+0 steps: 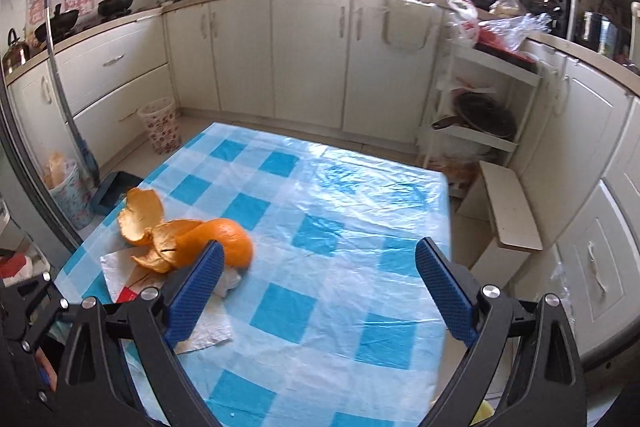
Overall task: Collect trash
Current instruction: 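Bring both tools back to the table toward the orange and peels, then grasp the whole orange with the right tool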
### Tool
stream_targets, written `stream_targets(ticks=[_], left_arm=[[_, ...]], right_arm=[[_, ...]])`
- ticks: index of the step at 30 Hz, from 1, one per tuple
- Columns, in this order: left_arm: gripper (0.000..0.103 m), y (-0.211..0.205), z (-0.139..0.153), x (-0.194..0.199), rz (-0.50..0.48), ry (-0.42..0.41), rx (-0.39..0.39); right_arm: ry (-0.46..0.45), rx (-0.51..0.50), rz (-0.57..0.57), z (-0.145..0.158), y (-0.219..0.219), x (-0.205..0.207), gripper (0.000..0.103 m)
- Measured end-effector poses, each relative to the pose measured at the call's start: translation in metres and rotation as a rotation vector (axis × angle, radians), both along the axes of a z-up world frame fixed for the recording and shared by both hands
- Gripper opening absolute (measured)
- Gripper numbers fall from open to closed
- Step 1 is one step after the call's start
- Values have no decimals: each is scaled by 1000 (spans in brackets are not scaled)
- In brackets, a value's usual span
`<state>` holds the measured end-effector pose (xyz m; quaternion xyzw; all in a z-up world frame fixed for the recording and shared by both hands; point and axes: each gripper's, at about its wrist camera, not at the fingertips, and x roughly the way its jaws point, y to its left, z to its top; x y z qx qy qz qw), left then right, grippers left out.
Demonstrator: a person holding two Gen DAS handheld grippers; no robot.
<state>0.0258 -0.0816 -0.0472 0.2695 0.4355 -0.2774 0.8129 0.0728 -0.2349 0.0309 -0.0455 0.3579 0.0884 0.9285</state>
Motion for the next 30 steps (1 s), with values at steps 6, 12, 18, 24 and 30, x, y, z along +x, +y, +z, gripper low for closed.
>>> stream_targets(ticks=[6,12,18,24,30], left_arm=[[90,61,7,42,178,91,-124],[90,82,7,65,309,129,-217],[90,116,-6,95,517,269,-373],[90,125,-12,101,592,307,-436],[90,140,-13,108,676,304,-458]], right_arm=[[100,-70,105,-36,53,19,92],[156,-40,109,-55,64,33,92],[184,24,86,-62,65,45,92],[200,48,79,-73,82,58,92],[214,55,79,-85,98,70,92]])
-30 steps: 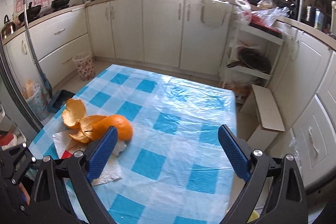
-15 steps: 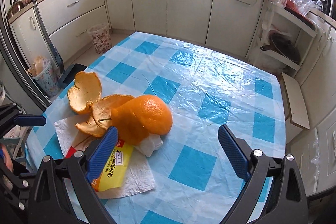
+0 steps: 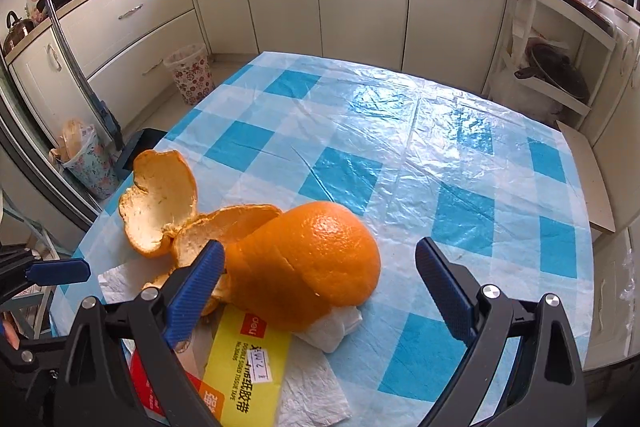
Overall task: Collect trash
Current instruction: 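Grasp the whole orange with the right tool, then grasp the large orange peel with the left tool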
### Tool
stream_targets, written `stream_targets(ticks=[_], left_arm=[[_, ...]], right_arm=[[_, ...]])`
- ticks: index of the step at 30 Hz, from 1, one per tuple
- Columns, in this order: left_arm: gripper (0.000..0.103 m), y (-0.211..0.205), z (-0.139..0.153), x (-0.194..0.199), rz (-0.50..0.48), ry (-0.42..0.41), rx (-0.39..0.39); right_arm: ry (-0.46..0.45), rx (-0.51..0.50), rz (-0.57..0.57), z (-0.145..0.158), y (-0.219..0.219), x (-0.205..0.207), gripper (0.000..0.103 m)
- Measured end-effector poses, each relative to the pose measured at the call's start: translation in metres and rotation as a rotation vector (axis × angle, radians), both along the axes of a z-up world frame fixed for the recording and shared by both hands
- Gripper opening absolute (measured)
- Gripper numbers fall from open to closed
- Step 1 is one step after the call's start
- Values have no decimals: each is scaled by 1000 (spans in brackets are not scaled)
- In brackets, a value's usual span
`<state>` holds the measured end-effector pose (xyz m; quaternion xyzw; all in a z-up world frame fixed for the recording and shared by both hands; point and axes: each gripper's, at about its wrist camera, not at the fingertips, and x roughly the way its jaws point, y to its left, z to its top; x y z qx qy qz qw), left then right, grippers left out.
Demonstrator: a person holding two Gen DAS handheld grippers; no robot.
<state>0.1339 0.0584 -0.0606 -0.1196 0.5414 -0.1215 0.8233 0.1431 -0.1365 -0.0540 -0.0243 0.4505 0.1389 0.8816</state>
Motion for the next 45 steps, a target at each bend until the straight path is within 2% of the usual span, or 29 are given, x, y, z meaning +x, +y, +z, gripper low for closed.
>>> stream_targets(ticks=[1,2,3,6,8,10,16,21,23,24,26,28,29,30,31,32,33,35,36,40,41,43,44,45], left_arm=[[90,6,-2,4,27,7,-8],[90,13,-4,7,57,15,-14],[90,21,-6,9,93,22,-23],[90,40,-14,17,180,48,-65],[90,47,-18,22,221,63,-98],[90,49,-24,27,249,72,-107],[91,56,-39,47,333,84,-85],[90,59,-40,56,370,57,-64],[85,56,-40,58,368,49,-50],[77,52,-40,59,361,43,-29],[51,44,-41,62,325,43,-8],[36,38,-42,63,298,45,2],[32,33,-42,64,284,41,13],[29,31,-40,62,276,34,22],[27,30,-38,62,271,25,30],[24,28,-34,61,266,12,30],[24,26,-28,60,257,-7,24],[23,22,-19,57,236,-44,27],[22,18,-16,56,225,-57,36],[20,11,-13,54,193,-77,55],[20,10,-12,54,190,-77,54],[20,12,-13,54,191,-70,50],[20,14,-14,55,195,-63,46],[20,16,-17,55,200,-55,41]], right_arm=[[3,6,6,-2,2,1,91],[7,11,10,-4,3,2,80],[20,24,22,-7,3,3,74],[17,41,41,-8,1,1,69],[23,76,46,-8,-4,0,58],[39,123,53,-7,-10,0,54],[50,176,81,-5,-18,-5,47],[48,289,107,9,-36,-9,43],[45,287,107,13,-43,-10,32],[50,284,107,15,-47,-11,30],[46,245,102,18,-52,-13,27],[67,238,114,17,-58,-14,28],[85,241,129,16,-60,-14,34],[83,226,132,16,-61,-16,42],[72,216,129,16,-61,-18,65],[62,212,127,17,-62,-19,74],[48,210,131,17,-62,-20,75],[45,215,134,14,-57,-18,85],[49,214,130,11,-55,-16,87],[88,178,115,-6,-41,-6,87],[97,186,115,-10,-39,-4,70],[118,227,134,-12,-38,-2,52],[119,240,150,-9,-37,-3,45],[114,231,164,-6,-36,-5,44]])
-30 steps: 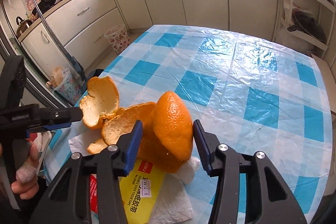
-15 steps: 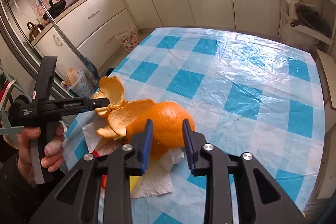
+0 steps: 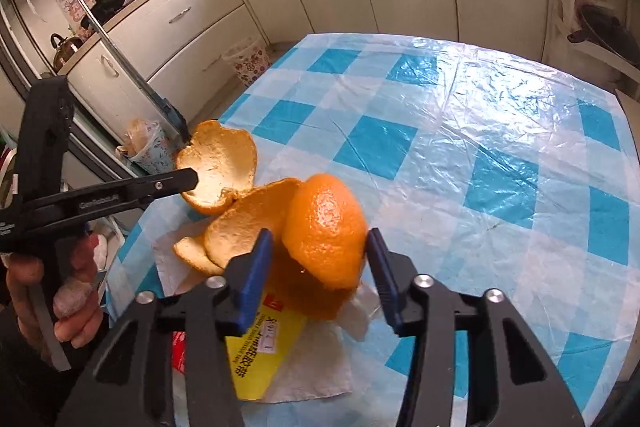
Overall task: Collect trash
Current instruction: 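Grasp the large orange peel with the left tool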
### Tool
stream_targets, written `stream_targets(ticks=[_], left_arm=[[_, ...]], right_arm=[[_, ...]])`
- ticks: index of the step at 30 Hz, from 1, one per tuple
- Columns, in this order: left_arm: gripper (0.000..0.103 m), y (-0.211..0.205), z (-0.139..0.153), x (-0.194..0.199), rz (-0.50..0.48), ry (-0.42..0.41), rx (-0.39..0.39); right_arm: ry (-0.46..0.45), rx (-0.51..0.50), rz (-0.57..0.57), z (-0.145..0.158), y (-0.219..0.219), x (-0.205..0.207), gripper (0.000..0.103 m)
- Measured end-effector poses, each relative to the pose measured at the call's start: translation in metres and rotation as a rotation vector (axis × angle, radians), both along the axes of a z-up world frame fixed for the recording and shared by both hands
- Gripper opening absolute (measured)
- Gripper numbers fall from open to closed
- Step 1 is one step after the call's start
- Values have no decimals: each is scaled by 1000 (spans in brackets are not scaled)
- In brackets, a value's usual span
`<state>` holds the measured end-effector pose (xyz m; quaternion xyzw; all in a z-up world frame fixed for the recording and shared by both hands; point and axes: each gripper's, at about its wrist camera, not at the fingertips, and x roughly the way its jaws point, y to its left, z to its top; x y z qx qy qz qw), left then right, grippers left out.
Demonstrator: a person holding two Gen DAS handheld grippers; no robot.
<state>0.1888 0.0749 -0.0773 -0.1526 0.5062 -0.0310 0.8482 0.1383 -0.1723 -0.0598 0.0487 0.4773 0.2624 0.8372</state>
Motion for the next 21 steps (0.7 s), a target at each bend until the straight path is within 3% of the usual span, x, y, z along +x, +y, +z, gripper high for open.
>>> stream_targets(ticks=[4,6,7,8,10,12,13,14,15,18,21], left_arm=[[20,9,-10,2,29,37,-20],[28,13,-18,4,43,68,-42],[41,16,-22,4,54,80,-55],[47,19,-26,4,72,90,-68],[49,22,-27,5,94,72,-85],[47,18,-27,5,86,70,-59],[31,16,-28,6,77,71,-52],[24,12,-29,6,57,81,-47],[22,9,-29,5,50,76,-33],[18,4,-23,4,39,56,-23],[18,2,-22,2,26,55,-23]], right_arm=[[-24,-46,61,9,3,-13,38],[-13,-15,91,13,-3,-19,39],[-3,17,109,15,-7,-22,40],[-5,37,122,18,-11,-26,43],[16,1,150,17,-16,-31,47],[5,-109,123,13,-21,-35,49],[9,-160,98,10,-25,-36,57],[3,-189,72,9,-30,-36,65],[-20,-202,38,11,-35,-36,65],[-92,-113,24,30,-33,-39,66],[-145,-62,118,42,-4,-48,69]])
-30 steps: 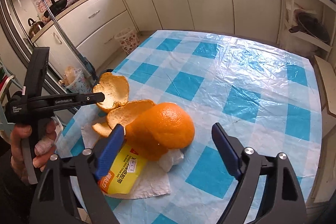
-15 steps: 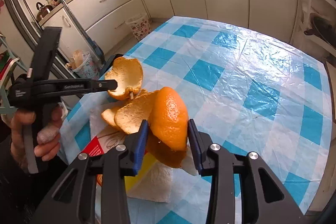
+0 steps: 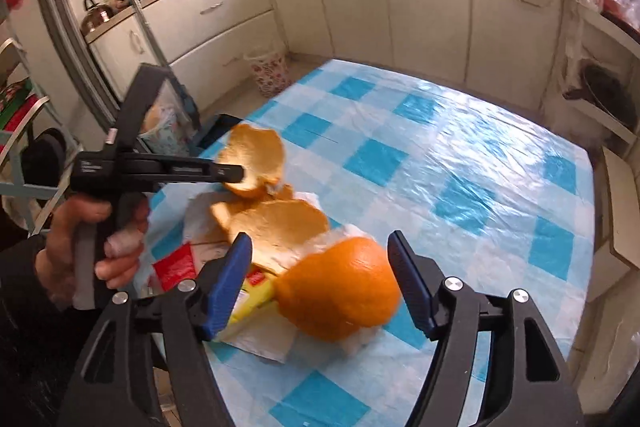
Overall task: Collect trash
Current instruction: 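Lift the orange with the right tool while the left tool lifts the peel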
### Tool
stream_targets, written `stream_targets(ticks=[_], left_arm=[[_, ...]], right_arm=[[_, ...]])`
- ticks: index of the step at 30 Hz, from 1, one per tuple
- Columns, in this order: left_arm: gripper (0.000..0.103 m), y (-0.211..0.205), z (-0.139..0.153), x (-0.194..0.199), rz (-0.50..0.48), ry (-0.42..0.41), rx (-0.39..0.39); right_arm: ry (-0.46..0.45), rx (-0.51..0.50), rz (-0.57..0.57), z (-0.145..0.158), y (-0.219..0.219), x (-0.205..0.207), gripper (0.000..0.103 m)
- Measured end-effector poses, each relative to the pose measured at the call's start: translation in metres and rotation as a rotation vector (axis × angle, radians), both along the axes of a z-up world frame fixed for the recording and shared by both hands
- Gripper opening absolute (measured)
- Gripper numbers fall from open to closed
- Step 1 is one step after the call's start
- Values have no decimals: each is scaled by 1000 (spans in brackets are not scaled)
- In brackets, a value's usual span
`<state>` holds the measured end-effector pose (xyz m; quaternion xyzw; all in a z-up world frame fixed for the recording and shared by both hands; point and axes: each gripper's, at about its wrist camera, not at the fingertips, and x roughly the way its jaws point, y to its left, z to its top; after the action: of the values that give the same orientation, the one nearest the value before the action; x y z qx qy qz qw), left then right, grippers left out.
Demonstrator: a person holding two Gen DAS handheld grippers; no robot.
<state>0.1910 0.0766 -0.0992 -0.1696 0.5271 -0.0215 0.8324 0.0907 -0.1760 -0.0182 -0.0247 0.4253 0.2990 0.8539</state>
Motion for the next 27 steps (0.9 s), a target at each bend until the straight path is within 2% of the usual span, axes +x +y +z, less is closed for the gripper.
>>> stream_targets(ticks=[4,7,9,11,13,14,16,20,27], left_arm=[[18,1,-3,1,4,13,-12],[18,5,-6,2,8,29,-34],[21,8,-8,2,19,32,-50],[21,11,-8,3,27,32,-58],[21,13,-9,4,34,31,-66],[21,13,-9,4,35,31,-66],[21,10,-8,4,28,32,-57],[12,11,6,0,27,-17,-66],[9,12,48,-17,16,-173,-86]], right_arm=[[4,-73,138,-13,56,-8,70],[27,-130,148,-31,78,-4,69],[51,-135,132,-38,80,3,55],[90,-108,96,-43,72,12,30],[99,-82,75,-43,64,17,20],[102,-60,68,-42,60,18,12],[108,-4,54,-36,53,19,7],[112,158,33,-17,34,15,6],[85,479,10,19,-8,5,5]])
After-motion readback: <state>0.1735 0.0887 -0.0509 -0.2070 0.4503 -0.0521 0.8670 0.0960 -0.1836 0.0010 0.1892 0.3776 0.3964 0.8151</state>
